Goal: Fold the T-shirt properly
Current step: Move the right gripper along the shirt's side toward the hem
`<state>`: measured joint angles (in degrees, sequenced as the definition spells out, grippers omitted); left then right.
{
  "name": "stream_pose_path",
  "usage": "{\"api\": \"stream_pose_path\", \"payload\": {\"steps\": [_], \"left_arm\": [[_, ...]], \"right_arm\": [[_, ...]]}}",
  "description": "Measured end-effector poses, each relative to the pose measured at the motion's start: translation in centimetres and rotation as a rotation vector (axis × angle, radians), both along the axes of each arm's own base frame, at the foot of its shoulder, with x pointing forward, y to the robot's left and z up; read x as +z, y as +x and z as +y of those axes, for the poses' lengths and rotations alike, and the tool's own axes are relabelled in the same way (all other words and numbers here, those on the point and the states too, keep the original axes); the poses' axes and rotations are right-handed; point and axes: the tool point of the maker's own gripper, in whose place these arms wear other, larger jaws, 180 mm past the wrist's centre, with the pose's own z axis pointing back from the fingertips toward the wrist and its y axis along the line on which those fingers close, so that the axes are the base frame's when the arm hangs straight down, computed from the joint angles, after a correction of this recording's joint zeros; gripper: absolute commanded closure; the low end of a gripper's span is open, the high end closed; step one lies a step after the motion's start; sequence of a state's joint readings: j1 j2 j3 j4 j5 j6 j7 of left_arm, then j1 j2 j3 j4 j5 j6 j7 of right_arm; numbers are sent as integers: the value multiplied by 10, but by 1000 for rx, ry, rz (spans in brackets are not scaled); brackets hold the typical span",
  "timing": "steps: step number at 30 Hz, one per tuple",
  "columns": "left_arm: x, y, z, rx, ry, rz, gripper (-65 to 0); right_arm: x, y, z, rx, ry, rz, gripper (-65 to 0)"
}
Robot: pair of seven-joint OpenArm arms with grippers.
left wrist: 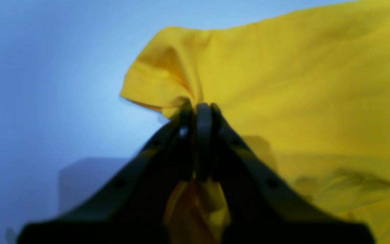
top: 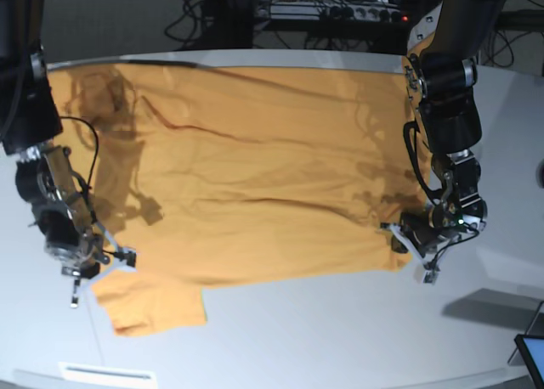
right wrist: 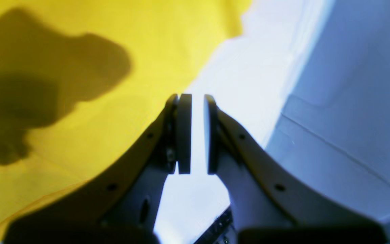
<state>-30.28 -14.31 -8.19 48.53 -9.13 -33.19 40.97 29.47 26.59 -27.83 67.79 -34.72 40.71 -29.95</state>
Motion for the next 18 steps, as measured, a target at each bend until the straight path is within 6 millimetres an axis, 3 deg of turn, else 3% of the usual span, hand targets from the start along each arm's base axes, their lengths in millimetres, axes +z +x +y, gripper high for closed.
{"api": "stream_pose_path", "payload": {"steps": [6, 10, 14, 16, 18], "left_arm": [[0, -2, 7, 7, 6, 0, 0], [0, -3, 10, 7, 13, 1, 0], [0, -4, 12, 12, 15, 2, 0], [0, -4, 13, 12, 17, 3, 0], [0, -4, 15, 13, 20, 4, 0]], "right_arm": [[-27, 13, -13, -55, 77, 100, -68], [-35, 27, -31, -129, 127, 98, -68], [-48, 24, -36, -152, 159, 85, -71], [-51, 26, -36, -162, 170, 56, -110], [-48, 32, -34, -154, 189, 13, -215]]}}
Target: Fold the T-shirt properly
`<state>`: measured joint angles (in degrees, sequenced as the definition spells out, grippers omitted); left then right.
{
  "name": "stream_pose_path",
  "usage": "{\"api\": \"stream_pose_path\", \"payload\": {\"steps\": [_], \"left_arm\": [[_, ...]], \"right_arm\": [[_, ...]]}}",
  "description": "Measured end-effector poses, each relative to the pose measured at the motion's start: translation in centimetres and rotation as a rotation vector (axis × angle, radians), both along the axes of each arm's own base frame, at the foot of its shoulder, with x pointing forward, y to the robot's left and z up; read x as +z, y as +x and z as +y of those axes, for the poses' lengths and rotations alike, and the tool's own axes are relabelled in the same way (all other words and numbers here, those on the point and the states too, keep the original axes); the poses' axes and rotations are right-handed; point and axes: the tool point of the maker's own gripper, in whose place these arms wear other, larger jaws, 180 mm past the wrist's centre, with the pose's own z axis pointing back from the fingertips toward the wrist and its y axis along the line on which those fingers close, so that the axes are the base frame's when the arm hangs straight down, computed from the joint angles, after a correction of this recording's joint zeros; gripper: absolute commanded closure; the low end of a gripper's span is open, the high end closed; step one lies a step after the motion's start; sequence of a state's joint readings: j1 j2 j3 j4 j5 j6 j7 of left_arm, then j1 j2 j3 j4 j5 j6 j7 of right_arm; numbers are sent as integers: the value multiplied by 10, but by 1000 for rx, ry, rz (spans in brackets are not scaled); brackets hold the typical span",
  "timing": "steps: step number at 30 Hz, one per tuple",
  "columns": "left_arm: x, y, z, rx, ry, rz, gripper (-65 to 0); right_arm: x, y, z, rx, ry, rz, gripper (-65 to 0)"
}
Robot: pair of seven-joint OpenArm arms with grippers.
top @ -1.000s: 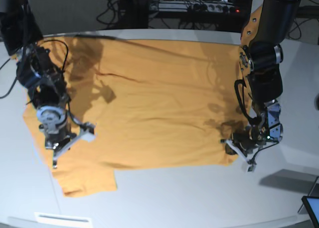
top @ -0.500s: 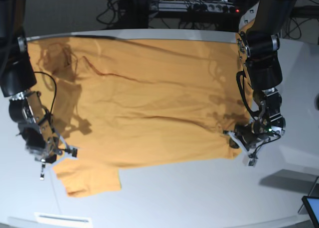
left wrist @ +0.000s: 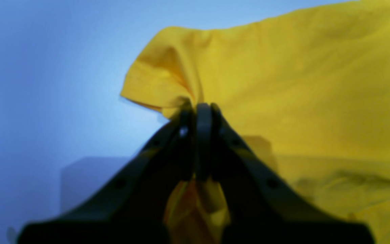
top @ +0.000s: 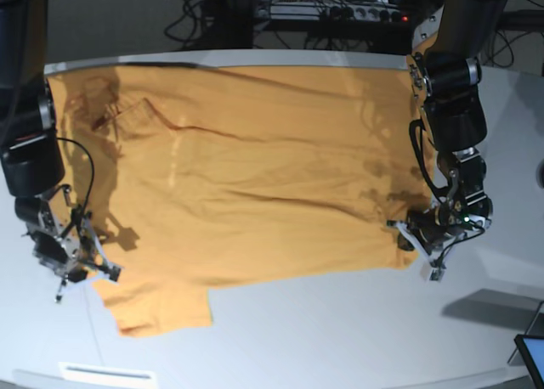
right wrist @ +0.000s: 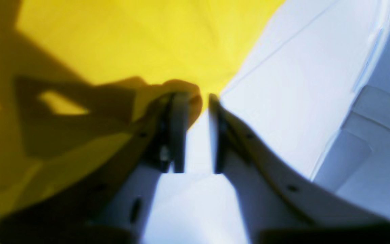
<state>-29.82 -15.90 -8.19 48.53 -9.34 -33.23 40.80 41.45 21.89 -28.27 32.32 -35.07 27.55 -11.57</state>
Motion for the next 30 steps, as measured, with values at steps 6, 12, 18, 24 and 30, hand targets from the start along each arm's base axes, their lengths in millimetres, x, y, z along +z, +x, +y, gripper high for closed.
{"api": "stream_pose_path", "payload": {"steps": [6, 12, 18, 24, 30], "left_arm": [[-1, -1, 1, 2, 2, 3, 0], [-1, -2, 1, 2, 1, -2, 0], [-1, -2, 1, 1, 1, -2, 0], [-1, -2, 1, 1, 2, -1, 0], [-1, -2, 1, 1, 2, -1, 0]], "right_arm": [[11, 12, -3, -15, -6, -89, -396], [5, 9, -3, -9, 18, -69, -393], [-8, -4, 0, 4, 41, 55, -309], [-13, -17, -3, -1, 53, 148, -266], [-13, -22, -13, -12, 54, 171, -196]]}}
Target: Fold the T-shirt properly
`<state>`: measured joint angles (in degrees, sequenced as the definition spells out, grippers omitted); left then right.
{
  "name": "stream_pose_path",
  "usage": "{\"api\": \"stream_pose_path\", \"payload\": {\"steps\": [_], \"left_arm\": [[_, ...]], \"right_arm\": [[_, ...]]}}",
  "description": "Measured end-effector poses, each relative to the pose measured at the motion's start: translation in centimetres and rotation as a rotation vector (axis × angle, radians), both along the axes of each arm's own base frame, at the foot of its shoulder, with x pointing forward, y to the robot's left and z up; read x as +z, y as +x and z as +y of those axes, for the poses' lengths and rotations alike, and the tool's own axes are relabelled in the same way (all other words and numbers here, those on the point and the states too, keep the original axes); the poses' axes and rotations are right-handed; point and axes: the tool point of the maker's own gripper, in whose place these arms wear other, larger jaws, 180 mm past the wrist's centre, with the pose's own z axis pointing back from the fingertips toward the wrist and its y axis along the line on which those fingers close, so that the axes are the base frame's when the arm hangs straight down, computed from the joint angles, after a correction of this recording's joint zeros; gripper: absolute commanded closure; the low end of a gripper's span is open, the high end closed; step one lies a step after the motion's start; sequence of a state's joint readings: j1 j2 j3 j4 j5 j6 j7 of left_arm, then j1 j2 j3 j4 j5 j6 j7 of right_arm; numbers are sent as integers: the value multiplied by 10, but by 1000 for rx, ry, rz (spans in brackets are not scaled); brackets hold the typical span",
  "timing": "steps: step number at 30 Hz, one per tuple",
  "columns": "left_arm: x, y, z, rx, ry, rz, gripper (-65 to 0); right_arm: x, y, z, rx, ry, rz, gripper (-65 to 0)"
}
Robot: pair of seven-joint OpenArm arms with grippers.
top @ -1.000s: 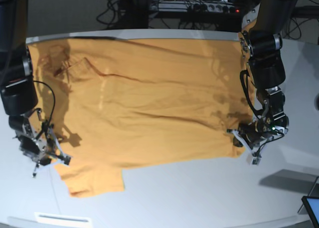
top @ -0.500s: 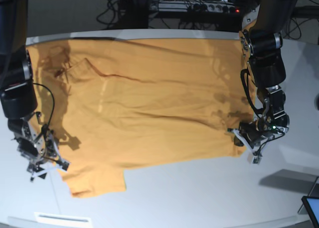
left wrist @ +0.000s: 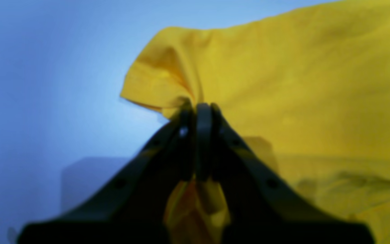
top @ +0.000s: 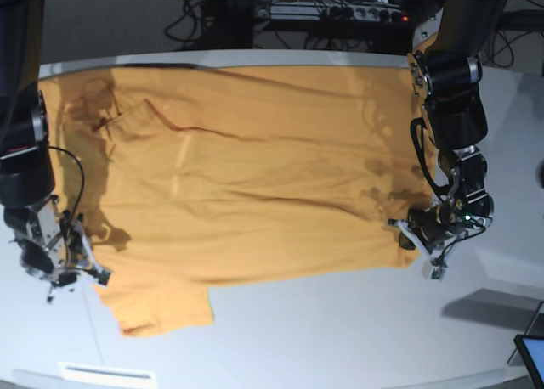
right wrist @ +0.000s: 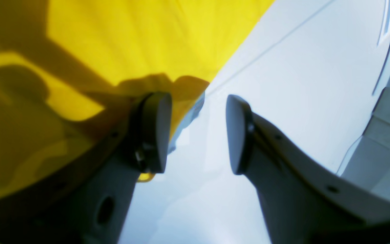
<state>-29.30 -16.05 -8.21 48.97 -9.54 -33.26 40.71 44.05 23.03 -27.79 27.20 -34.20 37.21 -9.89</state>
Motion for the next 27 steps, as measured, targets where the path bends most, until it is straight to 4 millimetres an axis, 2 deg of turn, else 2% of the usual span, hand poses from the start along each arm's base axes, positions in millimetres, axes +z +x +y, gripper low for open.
{"api": "stream_pose_path", "payload": {"steps": [2, 4, 9, 13, 17, 23, 25, 26, 27], "left_arm": [[0, 0, 0, 0, 0, 0, 0], [0, 0, 0, 0, 0, 0, 0], [0, 1, -1, -1, -1, -1, 0], [0, 1, -2, -4, -3, -1, 0], [0, 1, -2, -4, -3, -1, 0], [0, 1, -2, -3, -3, 0, 0], [0, 1, -2, -3, -4, -3, 0], [0, 1, -2, -3, -4, -3, 0], [0, 1, -2, -3, -4, -3, 0]], "right_arm": [[-2, -2, -1, 2, -2, 9, -122], [-1, -3, -1, 4, -2, 15, -80], [1, -3, -8, -15, -33, 34, -68], [8, -3, -12, -19, -86, 54, -7], [24, 3, -17, -8, -168, 24, -10], [66, 25, 5, 51, -228, -116, -10], [65, 22, 4, 56, -232, -117, -19], [62, 19, 1, 54, -235, -108, -49], [55, 14, -1, 55, -232, -93, -109]]}}
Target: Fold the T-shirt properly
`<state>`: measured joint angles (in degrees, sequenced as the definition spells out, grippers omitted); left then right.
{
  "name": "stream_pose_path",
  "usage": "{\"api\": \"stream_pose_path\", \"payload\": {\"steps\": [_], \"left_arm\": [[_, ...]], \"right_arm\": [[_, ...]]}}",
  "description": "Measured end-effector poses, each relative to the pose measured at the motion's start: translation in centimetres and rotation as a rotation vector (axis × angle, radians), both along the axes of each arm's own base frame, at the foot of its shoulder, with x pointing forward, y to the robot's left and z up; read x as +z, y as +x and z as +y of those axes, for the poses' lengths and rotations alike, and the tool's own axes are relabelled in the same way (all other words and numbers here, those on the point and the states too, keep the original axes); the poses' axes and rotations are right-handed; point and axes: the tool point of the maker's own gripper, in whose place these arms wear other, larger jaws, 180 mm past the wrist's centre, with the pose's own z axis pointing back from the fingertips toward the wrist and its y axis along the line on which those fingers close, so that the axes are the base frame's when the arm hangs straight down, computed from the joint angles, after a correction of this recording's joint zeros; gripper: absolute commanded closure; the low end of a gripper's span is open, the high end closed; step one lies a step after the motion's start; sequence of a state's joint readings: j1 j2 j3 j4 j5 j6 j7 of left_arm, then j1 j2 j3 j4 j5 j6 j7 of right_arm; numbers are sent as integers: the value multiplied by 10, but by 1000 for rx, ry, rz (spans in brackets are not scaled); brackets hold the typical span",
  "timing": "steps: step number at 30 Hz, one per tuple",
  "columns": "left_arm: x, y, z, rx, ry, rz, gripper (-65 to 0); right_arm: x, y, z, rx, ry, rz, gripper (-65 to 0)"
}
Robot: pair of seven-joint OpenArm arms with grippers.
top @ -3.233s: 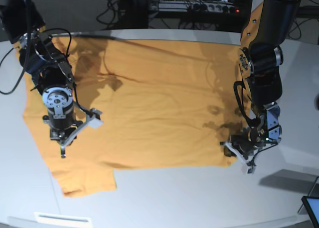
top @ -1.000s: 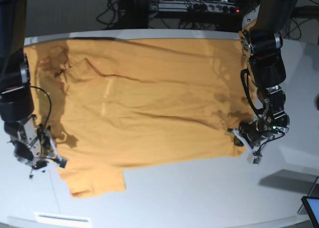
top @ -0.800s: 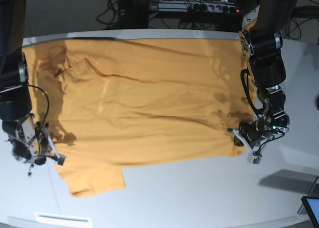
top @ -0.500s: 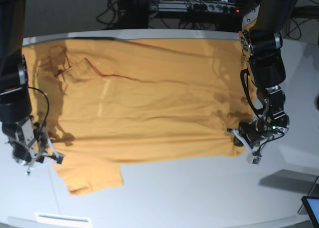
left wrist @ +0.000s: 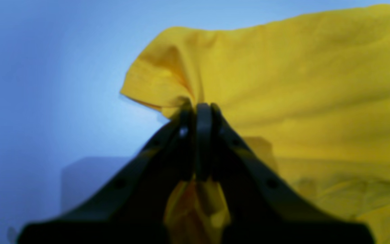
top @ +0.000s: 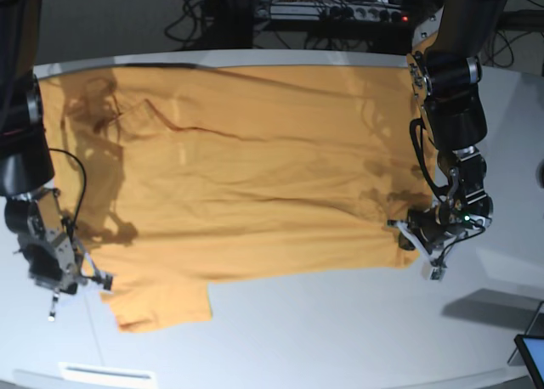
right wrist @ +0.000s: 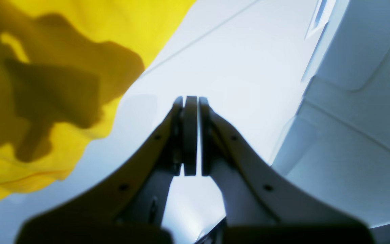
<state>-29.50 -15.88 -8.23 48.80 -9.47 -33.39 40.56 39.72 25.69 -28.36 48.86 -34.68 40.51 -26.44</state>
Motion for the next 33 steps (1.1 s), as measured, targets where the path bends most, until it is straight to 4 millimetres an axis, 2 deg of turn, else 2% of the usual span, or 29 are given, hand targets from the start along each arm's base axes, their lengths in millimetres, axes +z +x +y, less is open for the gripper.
{"api": "stream_pose_path", "payload": {"steps": [3, 6, 9, 12, 17, 22, 25, 27, 30, 31, 33], "left_arm": [[0, 0, 0, 0, 1, 0, 0], [0, 0, 0, 0, 0, 0, 0], [0, 0, -1, -1, -2, -1, 0], [0, 0, 0, 0, -1, 0, 0], [0, 0, 0, 0, 0, 0, 0], [0, 0, -1, -1, -1, 0, 0], [0, 0, 0, 1, 0, 0, 0], [0, 0, 0, 0, 0, 1, 0], [-1, -1, 0, 1, -1, -1, 0], [-1, -1, 0, 1, -2, -2, 0], [-1, 0, -3, -2, -5, 1, 0]], "right_arm": [[-22, -21, -10, 1, 5, 51, -251], [-38, -37, -16, -2, 1, 88, -263], [-34, -32, -14, 1, 0, 78, -268], [-31, -30, -13, 3, -4, 73, -331], [-25, -25, -10, 9, -8, 55, -376], [-35, -28, 6, 70, -45, 88, -379], [-25, -22, 17, 93, -49, 58, -379], [-6, -13, 21, 103, -71, 7, -379], [25, -4, 16, 108, -121, -69, -379], [30, -3, 12, 100, -138, -77, -379], [26, -7, 12, 102, -140, -69, -379]]}}
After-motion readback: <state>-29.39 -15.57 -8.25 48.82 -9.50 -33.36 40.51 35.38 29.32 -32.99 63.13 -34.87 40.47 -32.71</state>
